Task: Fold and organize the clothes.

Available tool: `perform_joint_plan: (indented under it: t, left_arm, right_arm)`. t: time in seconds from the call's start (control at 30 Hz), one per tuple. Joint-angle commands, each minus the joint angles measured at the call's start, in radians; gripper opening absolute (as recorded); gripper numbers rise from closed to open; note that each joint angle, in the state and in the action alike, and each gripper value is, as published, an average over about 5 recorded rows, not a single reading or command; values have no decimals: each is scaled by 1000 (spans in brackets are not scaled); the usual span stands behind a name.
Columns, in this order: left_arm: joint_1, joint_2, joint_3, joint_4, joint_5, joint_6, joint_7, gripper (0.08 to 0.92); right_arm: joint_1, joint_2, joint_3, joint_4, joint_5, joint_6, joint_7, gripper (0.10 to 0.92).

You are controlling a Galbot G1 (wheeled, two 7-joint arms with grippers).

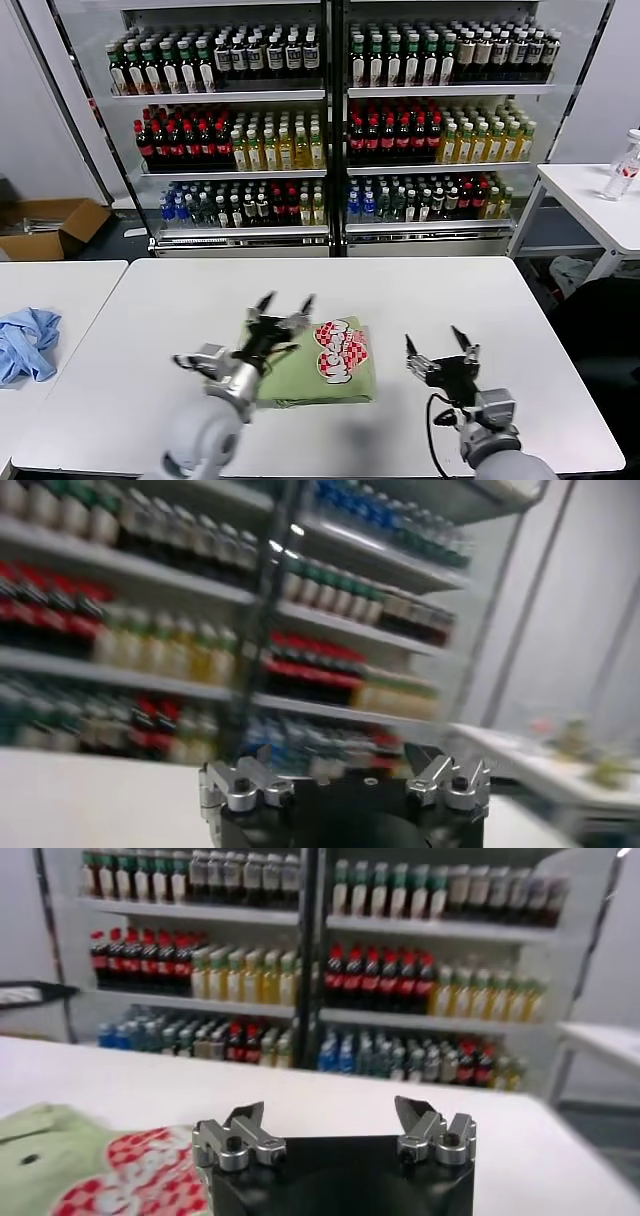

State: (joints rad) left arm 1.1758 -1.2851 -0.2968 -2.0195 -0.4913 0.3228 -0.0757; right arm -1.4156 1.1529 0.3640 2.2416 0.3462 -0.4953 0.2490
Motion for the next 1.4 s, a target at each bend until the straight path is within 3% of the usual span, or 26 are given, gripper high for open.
perform_joint_plan:
  t: [0.03,0.47,0.83,1.23,1.4]
  left_arm:
    - [108,184,-329,21,123,-150,113,822]
    - [113,134,-280,21,159,-150,113,823]
    - [113,120,-269,39,172,-146,112,823]
    - [99,107,-246,68,193,-150,111,823]
    - [88,94,-227,82,218,-181,113,823]
  right_arm:
    - [242,62,-237,-297,122,-70,-1,823]
    - [253,74,-256,-361,254,-83,8,806]
    - [259,97,-263,-356,313,-80,18,510]
    - [135,-37,-62,-71,225,-63,21,163]
    - [90,-23,-56,-45,123,-65,7,106]
